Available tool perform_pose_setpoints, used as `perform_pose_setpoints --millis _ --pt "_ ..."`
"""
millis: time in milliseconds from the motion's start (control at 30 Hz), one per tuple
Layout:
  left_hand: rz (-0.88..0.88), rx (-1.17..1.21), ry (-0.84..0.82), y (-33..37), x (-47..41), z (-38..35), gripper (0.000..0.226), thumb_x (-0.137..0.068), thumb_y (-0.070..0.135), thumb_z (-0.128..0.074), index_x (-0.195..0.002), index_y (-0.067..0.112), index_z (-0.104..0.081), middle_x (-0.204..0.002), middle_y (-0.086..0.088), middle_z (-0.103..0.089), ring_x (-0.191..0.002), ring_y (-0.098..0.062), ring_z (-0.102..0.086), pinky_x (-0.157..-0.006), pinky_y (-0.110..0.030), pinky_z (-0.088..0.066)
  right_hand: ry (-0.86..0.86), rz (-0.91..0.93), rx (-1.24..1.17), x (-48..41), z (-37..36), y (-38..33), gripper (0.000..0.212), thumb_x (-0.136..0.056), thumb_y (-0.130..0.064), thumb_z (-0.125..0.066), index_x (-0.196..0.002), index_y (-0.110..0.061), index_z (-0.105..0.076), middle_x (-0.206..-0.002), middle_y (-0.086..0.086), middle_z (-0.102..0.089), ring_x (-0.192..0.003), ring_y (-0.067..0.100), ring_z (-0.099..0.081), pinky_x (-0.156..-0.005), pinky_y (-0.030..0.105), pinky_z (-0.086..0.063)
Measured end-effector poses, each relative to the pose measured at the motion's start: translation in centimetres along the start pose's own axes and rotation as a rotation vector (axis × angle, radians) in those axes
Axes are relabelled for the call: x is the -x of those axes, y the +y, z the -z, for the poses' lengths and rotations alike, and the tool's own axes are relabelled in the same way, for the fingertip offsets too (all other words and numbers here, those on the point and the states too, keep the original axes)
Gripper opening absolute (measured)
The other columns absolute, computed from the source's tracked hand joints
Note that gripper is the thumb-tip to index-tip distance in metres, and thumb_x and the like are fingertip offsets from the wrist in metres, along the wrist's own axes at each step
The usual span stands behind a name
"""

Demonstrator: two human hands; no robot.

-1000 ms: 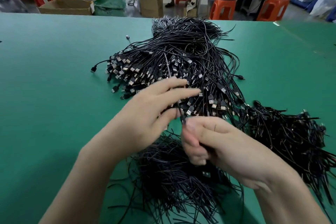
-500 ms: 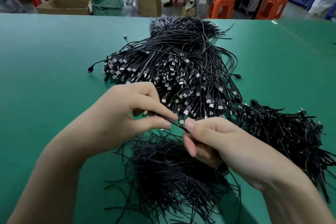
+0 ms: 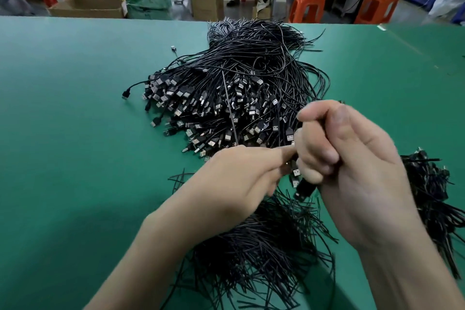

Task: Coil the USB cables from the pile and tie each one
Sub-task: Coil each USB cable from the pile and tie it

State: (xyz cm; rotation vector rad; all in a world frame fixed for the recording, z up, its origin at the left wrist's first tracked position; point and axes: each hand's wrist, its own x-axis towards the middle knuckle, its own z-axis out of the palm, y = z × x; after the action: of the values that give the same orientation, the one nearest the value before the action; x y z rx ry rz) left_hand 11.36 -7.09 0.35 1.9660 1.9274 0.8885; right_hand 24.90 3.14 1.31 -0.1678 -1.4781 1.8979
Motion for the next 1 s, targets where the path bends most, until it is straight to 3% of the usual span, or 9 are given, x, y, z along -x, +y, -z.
perform_pose_setpoints --millis 100,167,267,400,533,667,767,867,1000 --pt "0.006 -0.083 0.006 0.7 -0.1 0.5 0.039 -0.1 0.023 -0.047 -0.074 0.049 -0.033 -0.071 0.013 -0.049 -0.069 -0.012 -0.048 -0.071 -0.036 -0.044 0.112 0.203 0.238 0.1 -0.8 0.9 0.034 -0.107 -0.032 -0.04 -0.1 -0.021 -0.07 -0.075 -0.002 -0.065 -0.063 0.015 -0.058 -0.058 0.024 -0.05" --pt "0.03 -0.147 -0.012 1.1 0.0 0.8 0.042 -0.106 0.026 -0.048 -0.072 0.045 -0.031 -0.07 0.015 -0.046 -0.069 -0.009 -0.045 -0.07 -0.032 -0.04 0.129 0.313 0.394 0.3 -0.9 1.3 0.032 -0.111 -0.024 -0.037 -0.105 -0.015 -0.067 -0.09 0.003 -0.073 -0.083 0.02 -0.073 -0.073 0.029 -0.058" --pt "0.064 -0.271 0.011 1.2 0.8 1.5 0.036 -0.108 0.041 -0.044 -0.073 0.034 -0.039 -0.069 0.011 -0.052 -0.069 -0.01 -0.049 -0.069 -0.033 -0.042 0.168 0.424 0.733 0.3 -0.7 1.8 0.028 -0.111 -0.018 -0.037 -0.108 -0.013 -0.065 -0.098 -0.006 -0.074 -0.097 0.014 -0.073 -0.084 0.023 -0.056" --pt "-0.057 -0.284 0.266 0.9 1.8 3.8 0.035 -0.101 0.05 -0.053 -0.081 0.03 -0.074 -0.067 0.015 -0.063 -0.064 -0.005 -0.059 -0.06 -0.027 -0.049 0.187 0.325 1.093 0.1 0.3 2.1 0.032 -0.11 -0.034 -0.037 -0.096 -0.026 -0.065 -0.071 -0.017 -0.062 -0.067 0.004 -0.064 -0.06 0.016 -0.046" --pt "-0.169 -0.163 0.453 -0.8 1.7 4.3 0.019 -0.099 0.03 -0.067 -0.085 0.023 -0.077 -0.069 0.018 -0.053 -0.065 -0.002 -0.05 -0.064 -0.015 -0.035 -0.224 -0.226 0.591 0.2 0.4 1.8 0.062 -0.104 -0.06 -0.025 -0.081 -0.025 -0.072 -0.055 -0.009 -0.041 -0.052 0.009 -0.036 -0.052 0.02 -0.031" --pt "-0.126 0.068 0.454 -2.2 1.0 3.1 0.018 -0.104 0.021 -0.061 -0.096 0.018 -0.077 -0.086 0.005 -0.072 -0.081 -0.013 -0.067 -0.072 -0.025 -0.05 -0.413 -0.356 -0.096 0.3 -1.0 1.6 0.048 -0.107 -0.038 -0.033 -0.083 -0.017 -0.069 -0.054 -0.008 -0.035 -0.047 0.011 -0.028 -0.047 0.024 -0.024" --pt "-0.056 0.153 0.288 -2.5 1.0 1.8 0.025 -0.107 0.015 -0.052 -0.118 0.016 -0.075 -0.089 0.013 -0.072 -0.081 -0.006 -0.068 -0.073 -0.028 -0.054 -0.275 -0.3 -0.364 0.2 -1.3 1.5 0.035 -0.106 -0.03 -0.04 -0.092 -0.012 -0.068 -0.056 -0.011 -0.045 -0.043 0.001 -0.038 -0.04 0.015 -0.031" --pt "0.021 0.055 0.096 -2.5 0.9 0.6 0.022 -0.106 0.018 -0.05 -0.102 0.033 -0.065 -0.068 0.008 -0.061 -0.058 -0.01 -0.054 -0.058 -0.032 -0.046 0.032 -0.225 -0.417 -0.3 -1.3 1.6 0.034 -0.103 -0.028 -0.045 -0.087 -0.013 -0.072 -0.06 -0.006 -0.05 -0.046 0.002 -0.044 -0.038 0.012 -0.037" --pt "0.08 -0.062 -0.036 -1.3 0.8 0.2 0.018 -0.107 0.035 -0.05 -0.096 0.034 -0.065 -0.072 0.005 -0.067 -0.067 -0.011 -0.059 -0.066 -0.037 -0.047 0.26 0.034 0.008 -0.1 -1.1 2.0 0.035 -0.105 -0.03 -0.043 -0.09 -0.014 -0.07 -0.073 0.002 -0.068 -0.064 0.014 -0.065 -0.056 0.021 -0.053"
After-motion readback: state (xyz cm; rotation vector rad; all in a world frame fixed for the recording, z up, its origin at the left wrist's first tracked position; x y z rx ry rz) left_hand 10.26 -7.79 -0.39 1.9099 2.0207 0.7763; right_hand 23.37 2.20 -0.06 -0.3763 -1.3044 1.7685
